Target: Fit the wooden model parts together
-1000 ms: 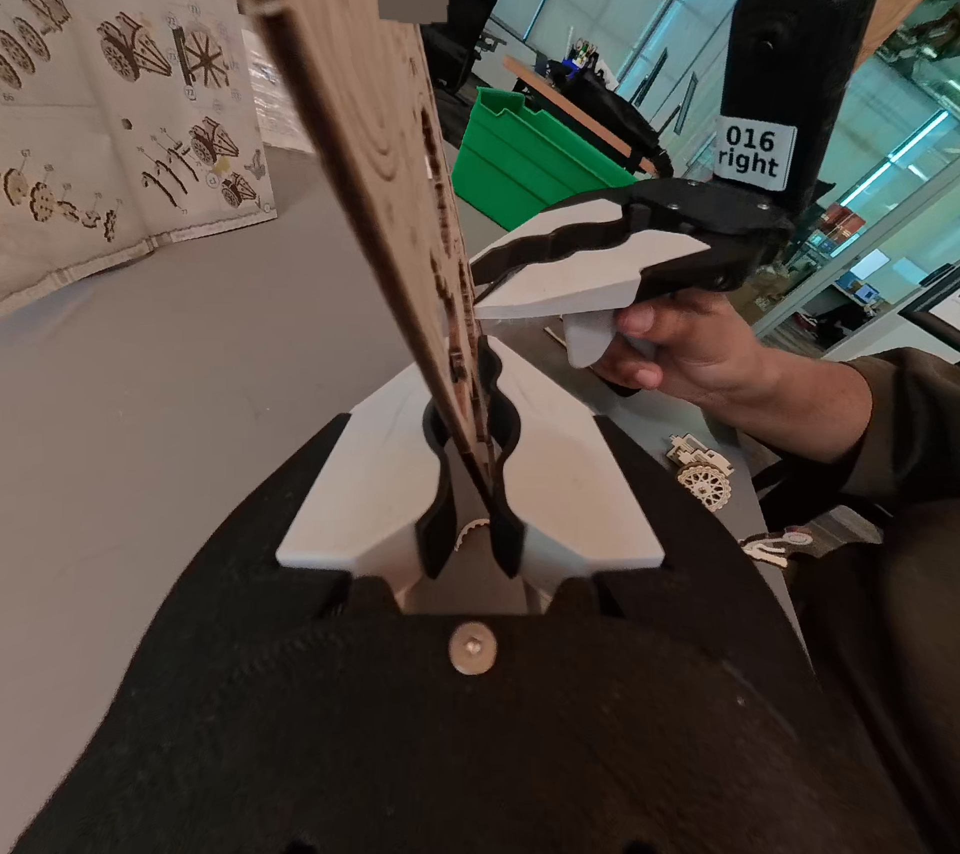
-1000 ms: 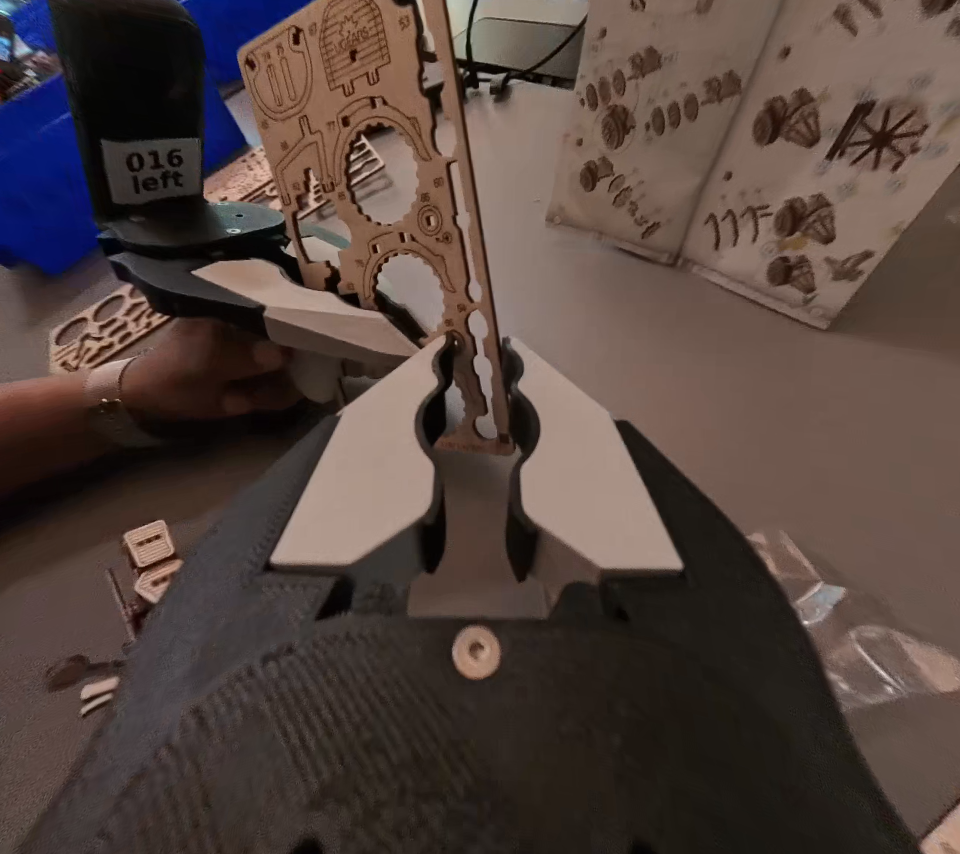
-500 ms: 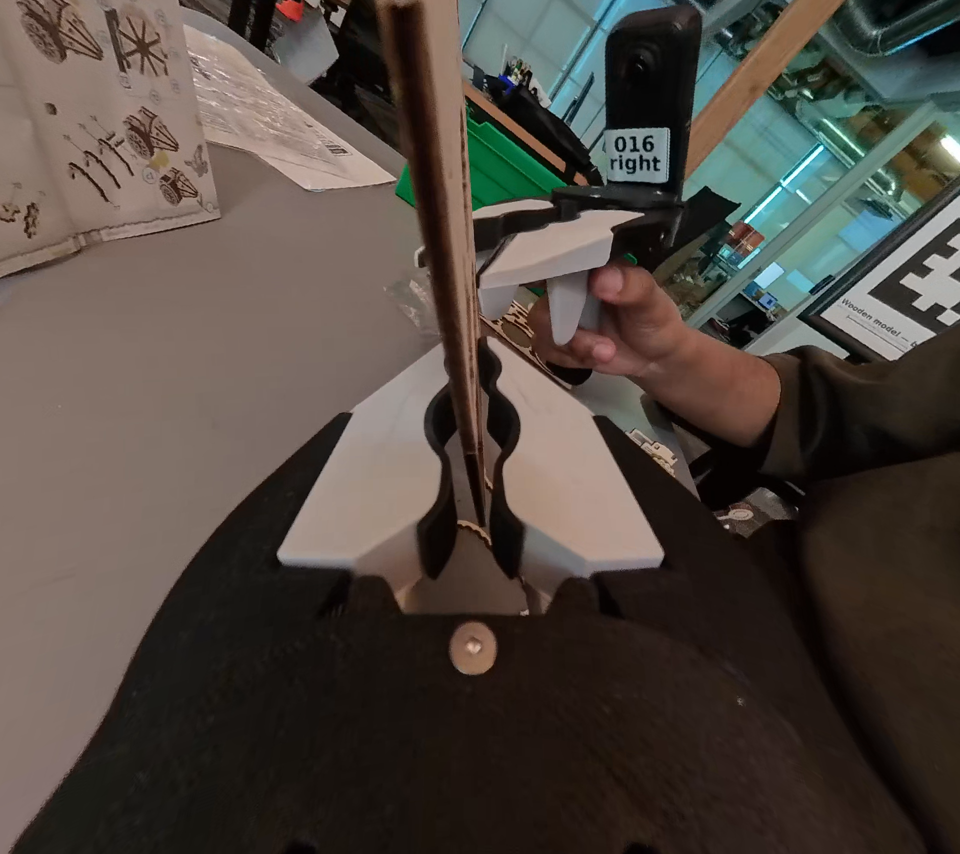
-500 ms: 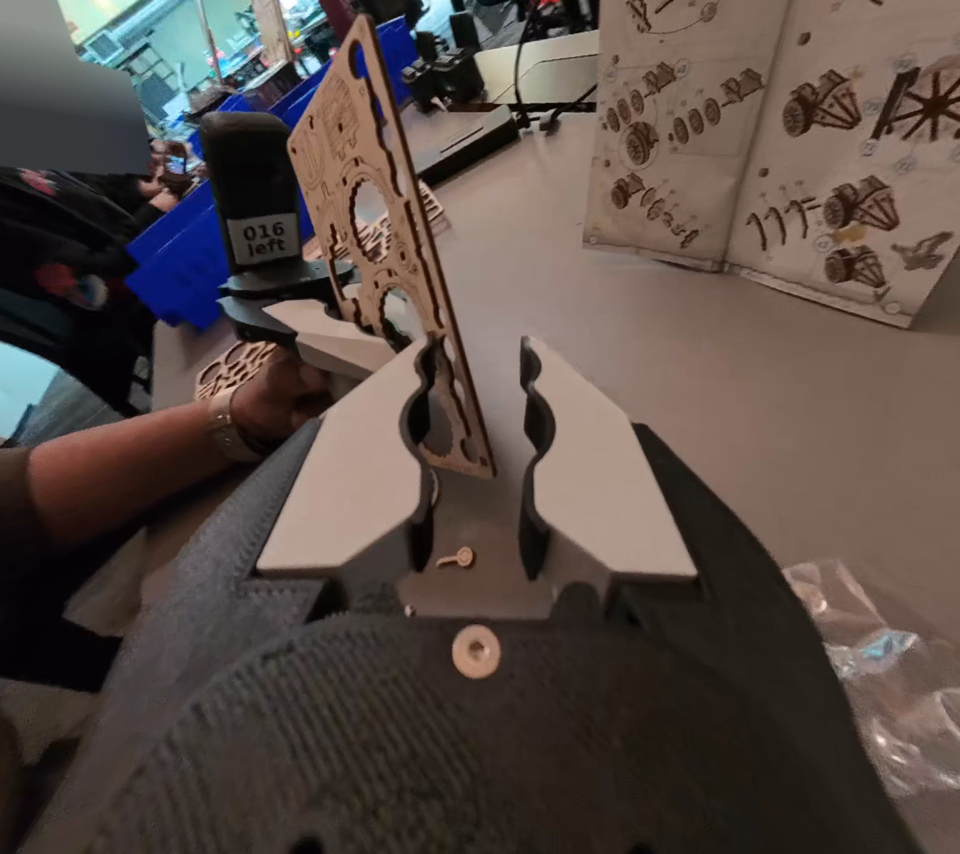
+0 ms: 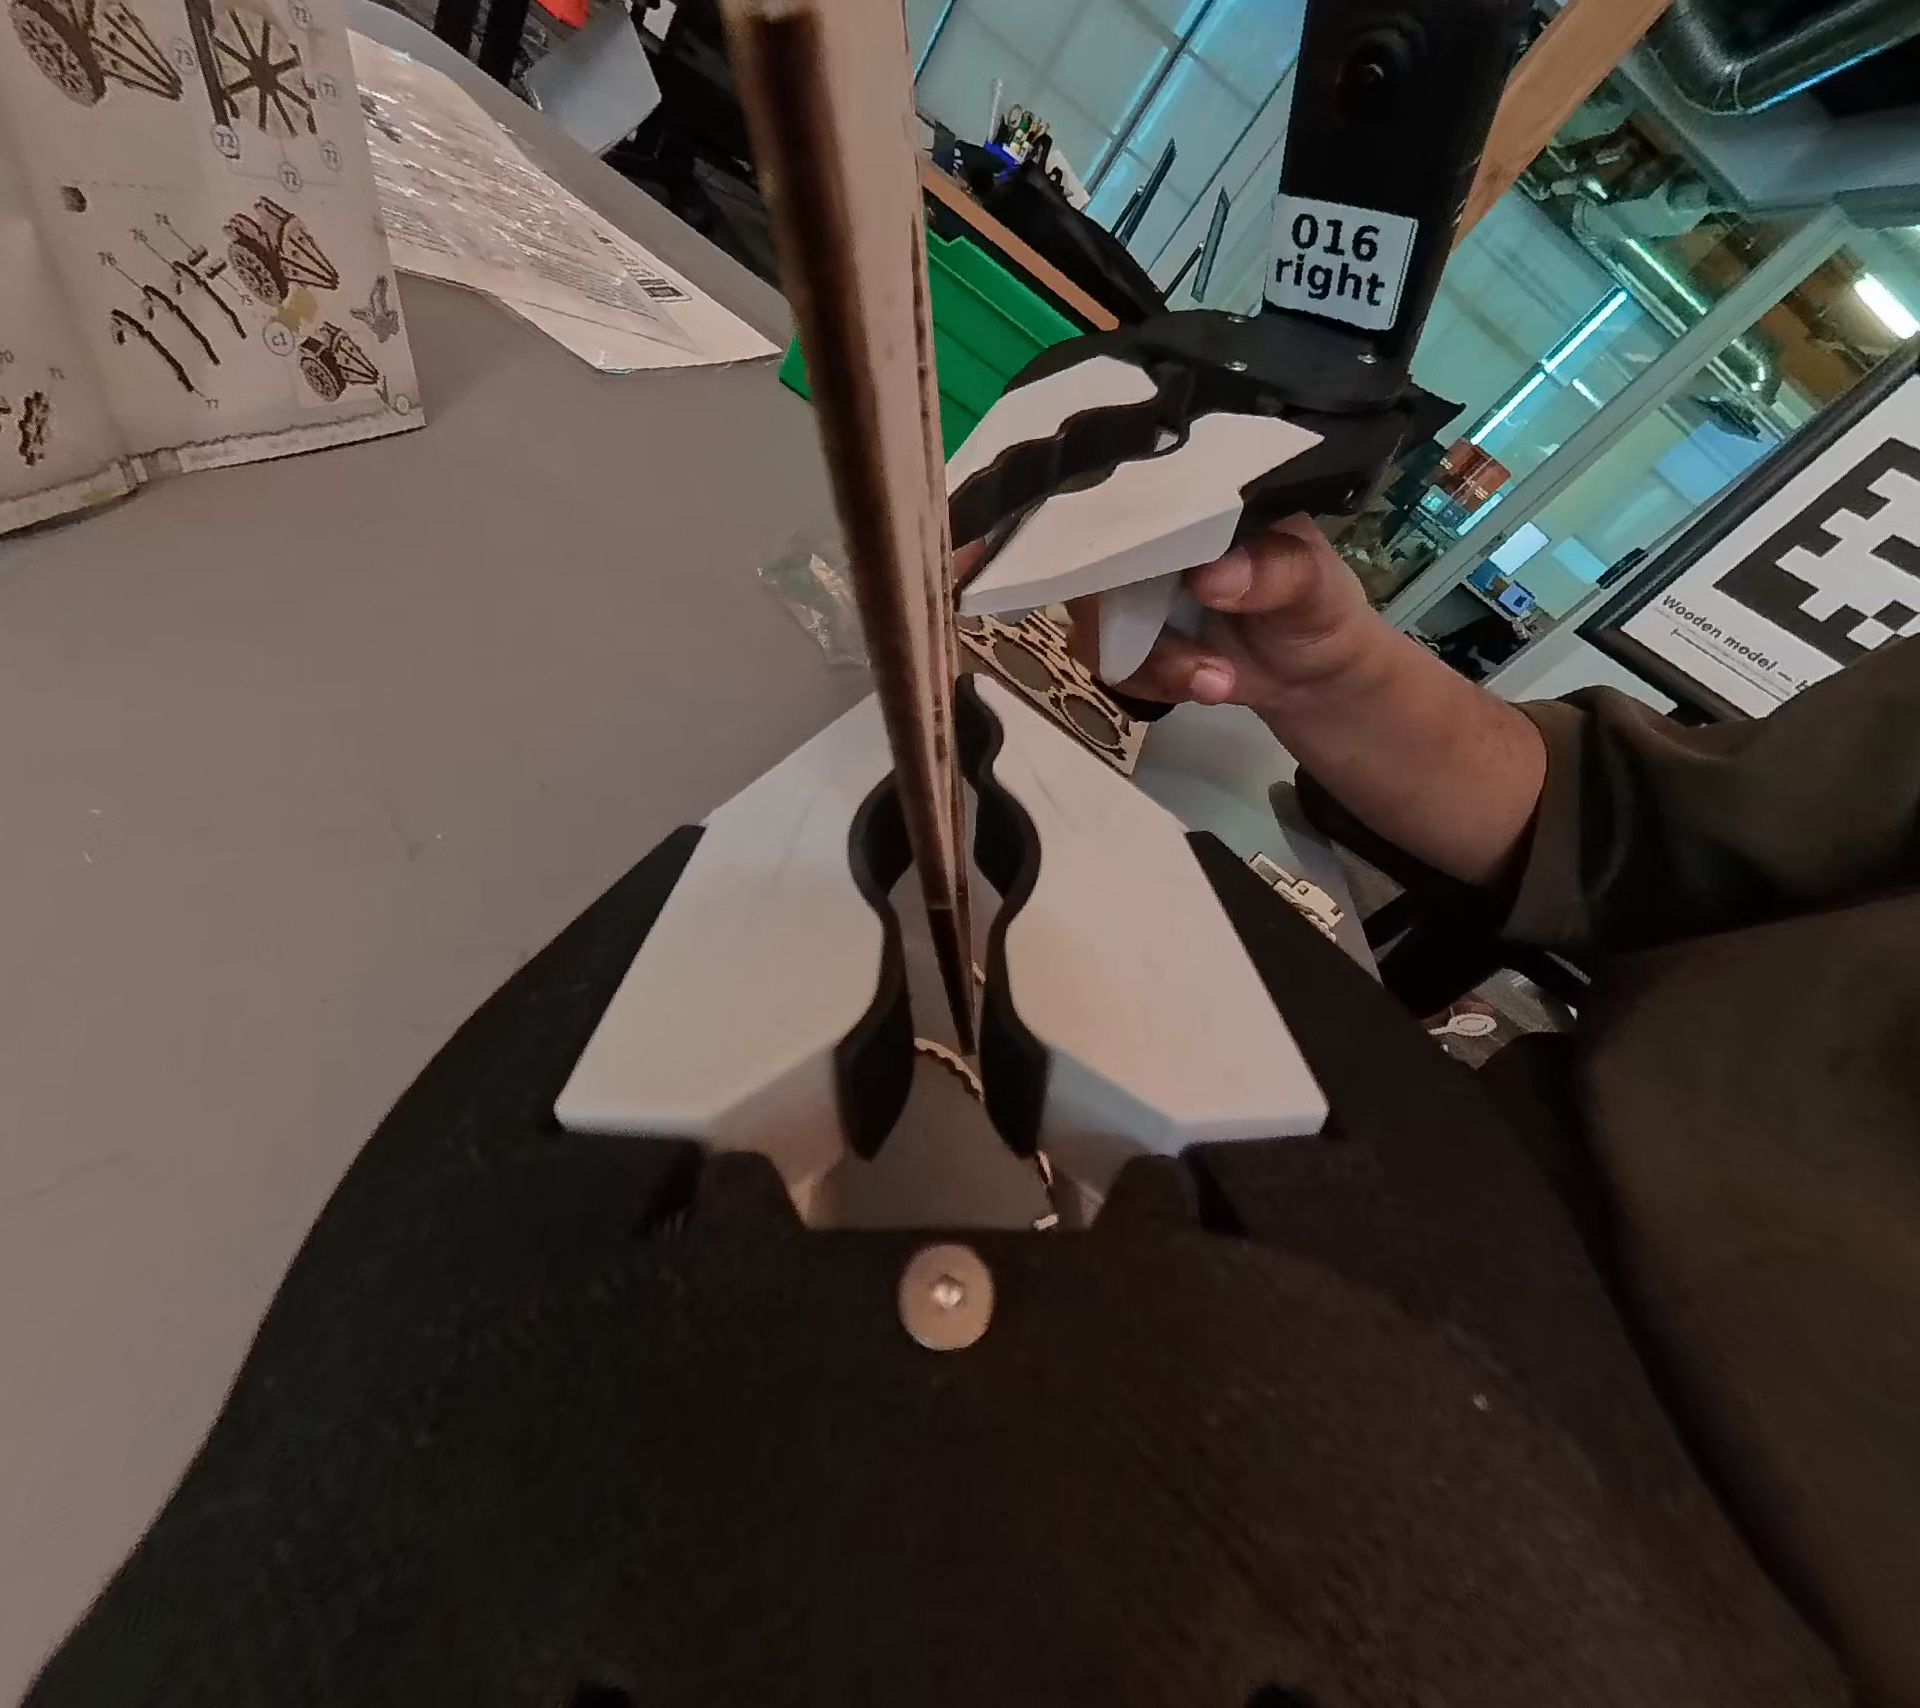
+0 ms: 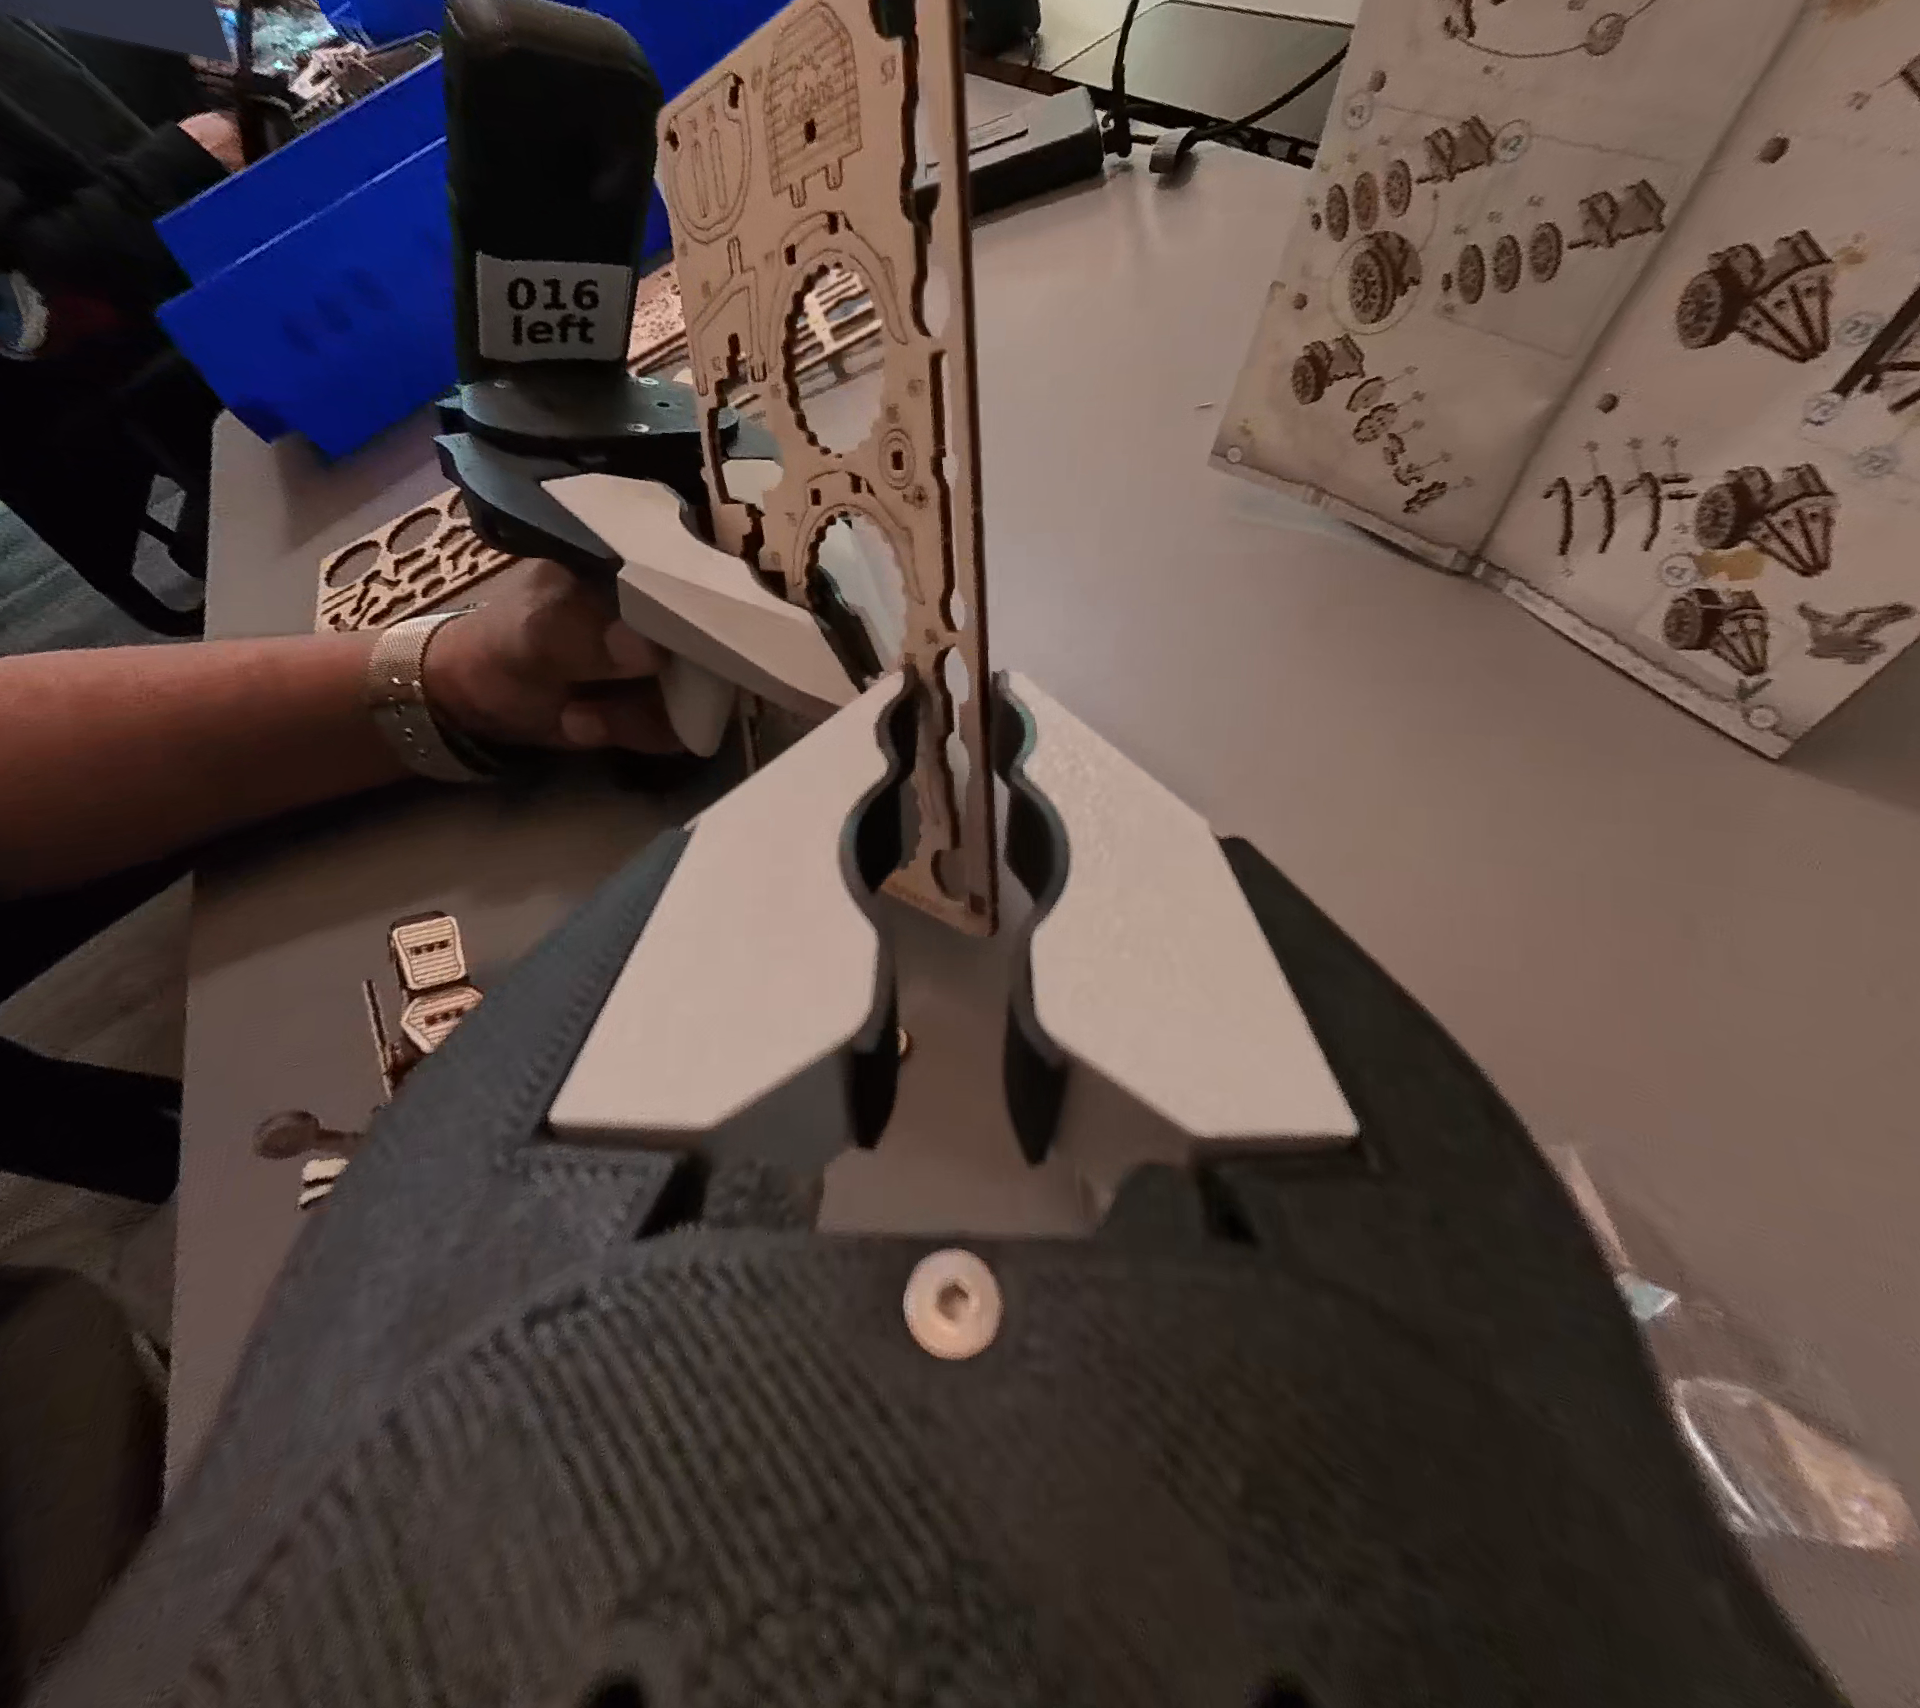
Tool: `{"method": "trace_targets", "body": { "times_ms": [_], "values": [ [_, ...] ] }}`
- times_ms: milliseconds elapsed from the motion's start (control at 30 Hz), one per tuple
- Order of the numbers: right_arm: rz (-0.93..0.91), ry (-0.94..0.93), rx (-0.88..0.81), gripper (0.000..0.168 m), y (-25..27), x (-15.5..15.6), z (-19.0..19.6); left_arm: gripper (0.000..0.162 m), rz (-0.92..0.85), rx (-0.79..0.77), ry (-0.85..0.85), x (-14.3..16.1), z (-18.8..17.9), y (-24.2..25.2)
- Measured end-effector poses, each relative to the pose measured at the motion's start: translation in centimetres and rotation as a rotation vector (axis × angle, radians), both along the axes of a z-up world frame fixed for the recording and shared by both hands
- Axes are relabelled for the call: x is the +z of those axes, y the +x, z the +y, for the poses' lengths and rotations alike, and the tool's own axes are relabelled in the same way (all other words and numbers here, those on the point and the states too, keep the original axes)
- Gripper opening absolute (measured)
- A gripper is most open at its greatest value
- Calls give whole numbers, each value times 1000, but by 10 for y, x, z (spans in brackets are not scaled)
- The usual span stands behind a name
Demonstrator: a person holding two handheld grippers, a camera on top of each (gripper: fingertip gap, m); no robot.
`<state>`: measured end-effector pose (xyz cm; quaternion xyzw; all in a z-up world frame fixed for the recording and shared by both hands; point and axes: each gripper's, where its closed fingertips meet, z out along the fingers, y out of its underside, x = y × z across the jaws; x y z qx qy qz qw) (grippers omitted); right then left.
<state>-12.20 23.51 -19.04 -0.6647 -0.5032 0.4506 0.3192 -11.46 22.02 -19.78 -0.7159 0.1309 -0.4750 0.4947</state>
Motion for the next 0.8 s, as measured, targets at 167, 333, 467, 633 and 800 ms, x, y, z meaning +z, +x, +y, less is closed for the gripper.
{"method": "trace_targets", "body": {
  "times_ms": [167,333,467,633,800],
  "values": [
    [-16,86,1,12,0,0,0,0,10,-3,4,0,-1,1],
    [-8,170,6,12,0,-1,0,0,11,-4,2,-1,-1,1],
    [3,286,-7,13,0,-1,0,0,5,-7,0,-1,-1,1],
    [-51,479,-46,15,-1,-1,2,0,19,7,-5,-2,0,1],
    [-113,476,-79,16,-1,-1,5,0,1,15,-23,-3,2,-2]
  ]
}}
